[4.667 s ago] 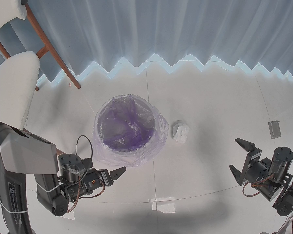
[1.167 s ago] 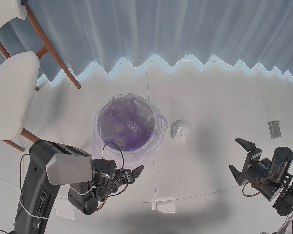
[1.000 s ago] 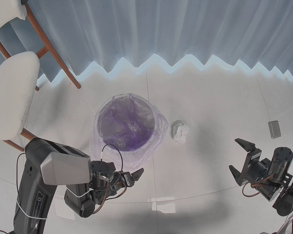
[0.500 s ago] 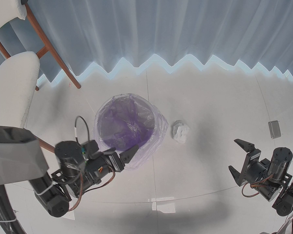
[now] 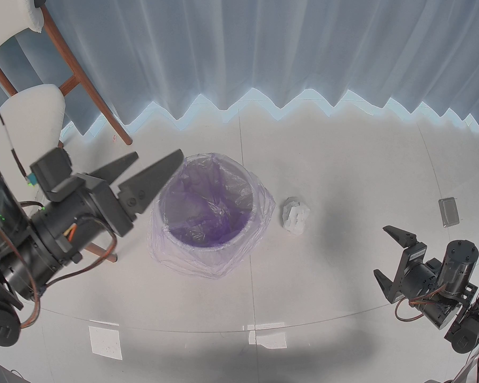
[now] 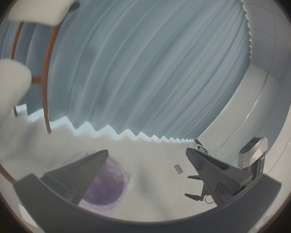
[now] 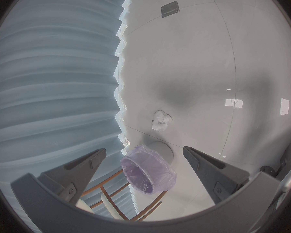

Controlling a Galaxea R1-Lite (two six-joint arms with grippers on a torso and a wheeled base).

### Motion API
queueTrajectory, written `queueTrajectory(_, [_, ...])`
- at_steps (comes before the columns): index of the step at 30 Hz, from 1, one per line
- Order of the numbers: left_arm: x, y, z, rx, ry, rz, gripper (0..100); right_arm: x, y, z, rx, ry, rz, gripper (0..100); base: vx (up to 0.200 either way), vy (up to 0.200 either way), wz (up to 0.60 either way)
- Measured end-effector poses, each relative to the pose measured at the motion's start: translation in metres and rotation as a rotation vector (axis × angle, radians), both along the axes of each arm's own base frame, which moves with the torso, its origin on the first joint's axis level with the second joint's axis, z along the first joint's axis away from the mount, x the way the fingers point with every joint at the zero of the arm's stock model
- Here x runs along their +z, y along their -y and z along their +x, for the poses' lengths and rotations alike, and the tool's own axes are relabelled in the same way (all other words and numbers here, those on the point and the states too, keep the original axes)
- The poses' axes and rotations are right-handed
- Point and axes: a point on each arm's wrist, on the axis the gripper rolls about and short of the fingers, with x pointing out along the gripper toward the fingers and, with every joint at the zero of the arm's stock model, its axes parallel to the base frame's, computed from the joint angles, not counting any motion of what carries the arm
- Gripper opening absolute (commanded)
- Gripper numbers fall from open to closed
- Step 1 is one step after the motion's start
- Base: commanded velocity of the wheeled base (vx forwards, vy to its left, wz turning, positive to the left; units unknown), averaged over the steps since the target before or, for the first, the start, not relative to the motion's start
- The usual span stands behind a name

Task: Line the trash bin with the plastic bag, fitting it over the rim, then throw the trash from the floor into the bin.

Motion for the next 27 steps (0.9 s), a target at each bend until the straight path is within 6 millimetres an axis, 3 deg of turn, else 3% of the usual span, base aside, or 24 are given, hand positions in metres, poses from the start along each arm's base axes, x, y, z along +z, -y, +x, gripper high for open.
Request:
queueTrajectory(6, [0.020,-0.023,-0.014,0.084,0.132,0.047,100,0.015,-0.004,-0.001,-0.078,0.095,-0.036,100,0.000,0.000,0.00])
queueTrajectory(16, [0.036,-0.045,-0.028,0.162,0.142,0.063,100,0.030,-0.036,-0.018,0.099,0.225,-0.221,100,0.000,0.000,0.00])
queueTrajectory(27, [0.037,-0.071,-0.056,0.197,0.076,0.103,100,0.046,-0.047,-0.025,0.293,0.353,-0.263,100,0.200,0.000,0.00])
